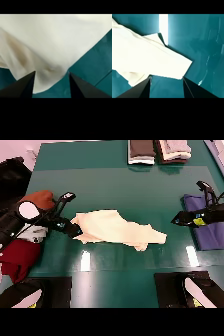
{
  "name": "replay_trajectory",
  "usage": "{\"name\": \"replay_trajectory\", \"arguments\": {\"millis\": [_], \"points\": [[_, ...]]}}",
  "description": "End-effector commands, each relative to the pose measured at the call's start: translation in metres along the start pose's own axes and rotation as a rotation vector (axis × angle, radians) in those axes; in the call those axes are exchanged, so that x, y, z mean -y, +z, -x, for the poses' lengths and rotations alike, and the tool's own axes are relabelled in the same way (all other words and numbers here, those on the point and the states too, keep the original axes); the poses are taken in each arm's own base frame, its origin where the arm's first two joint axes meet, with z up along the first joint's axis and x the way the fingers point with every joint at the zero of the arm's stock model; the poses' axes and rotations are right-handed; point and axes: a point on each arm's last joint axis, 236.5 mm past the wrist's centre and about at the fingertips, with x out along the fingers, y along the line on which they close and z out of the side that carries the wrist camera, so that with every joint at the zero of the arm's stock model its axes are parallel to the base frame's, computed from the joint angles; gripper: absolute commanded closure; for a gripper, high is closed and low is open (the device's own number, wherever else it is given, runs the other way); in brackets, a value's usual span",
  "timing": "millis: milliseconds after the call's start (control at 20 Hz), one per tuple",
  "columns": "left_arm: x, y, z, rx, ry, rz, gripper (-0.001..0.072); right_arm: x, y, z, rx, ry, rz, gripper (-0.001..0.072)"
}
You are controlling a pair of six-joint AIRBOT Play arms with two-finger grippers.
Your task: Fold the shirts.
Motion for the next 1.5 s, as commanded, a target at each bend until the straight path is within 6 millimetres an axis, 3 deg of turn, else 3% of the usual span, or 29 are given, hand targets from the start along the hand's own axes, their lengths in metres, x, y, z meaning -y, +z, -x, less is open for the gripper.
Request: {"name": "replay_trajectory", "arguments": {"millis": [0,150,250,350,450,750,900,950,1000,1050,1100,1250,1450], "points": [[-0.012,0.019,0.015,0.059,0.025,0.028,0.0205,-0.001,0.007,0.008,0.044,-0.009,0.012,0.0253],[-0.073,0.062,0.063,0.261,0.151,0.186,0.0204,-0.008,0.022,0.026,0.093,-0.008,0.035,0.0263],[-0.117,0.064,0.081,0.327,0.212,0.304,0.0205,-0.011,0.028,0.034,0.118,-0.008,0.045,0.0263],[-0.148,0.046,0.071,0.277,0.218,0.397,0.0205,-0.012,0.031,0.036,0.129,-0.009,0.047,0.0264],[-0.162,0.029,0.042,0.187,0.188,0.456,0.0206,-0.011,0.030,0.035,0.125,-0.009,0.046,0.0264],[-0.144,0.012,-0.044,-0.005,0.037,0.463,0.0206,-0.013,0.030,0.035,0.125,-0.002,0.044,0.0264],[-0.132,0.008,-0.069,-0.060,0.018,0.437,0.0207,-0.013,0.030,0.035,0.124,-0.002,0.043,0.0265],[-0.129,0.010,-0.072,-0.057,0.021,0.426,0.0208,-0.013,0.030,0.035,0.125,-0.002,0.043,0.0264],[-0.130,0.012,-0.071,-0.049,0.024,0.426,0.0277,-0.013,0.030,0.035,0.125,-0.002,0.043,0.0265],[-0.132,0.015,-0.069,-0.042,0.028,0.423,0.0555,-0.012,0.030,0.035,0.125,-0.004,0.044,0.0265],[-0.134,0.019,-0.065,-0.032,0.033,0.418,0.0685,-0.010,0.030,0.035,0.123,-0.013,0.045,0.0264],[-0.138,0.044,-0.042,0.020,0.050,0.381,0.0685,0.000,0.015,0.019,0.067,-0.016,0.009,0.0264],[-0.135,0.081,-0.009,0.119,0.075,0.319,0.0685,0.047,-0.035,-0.030,-0.139,-0.021,-0.154,0.0256]]}}
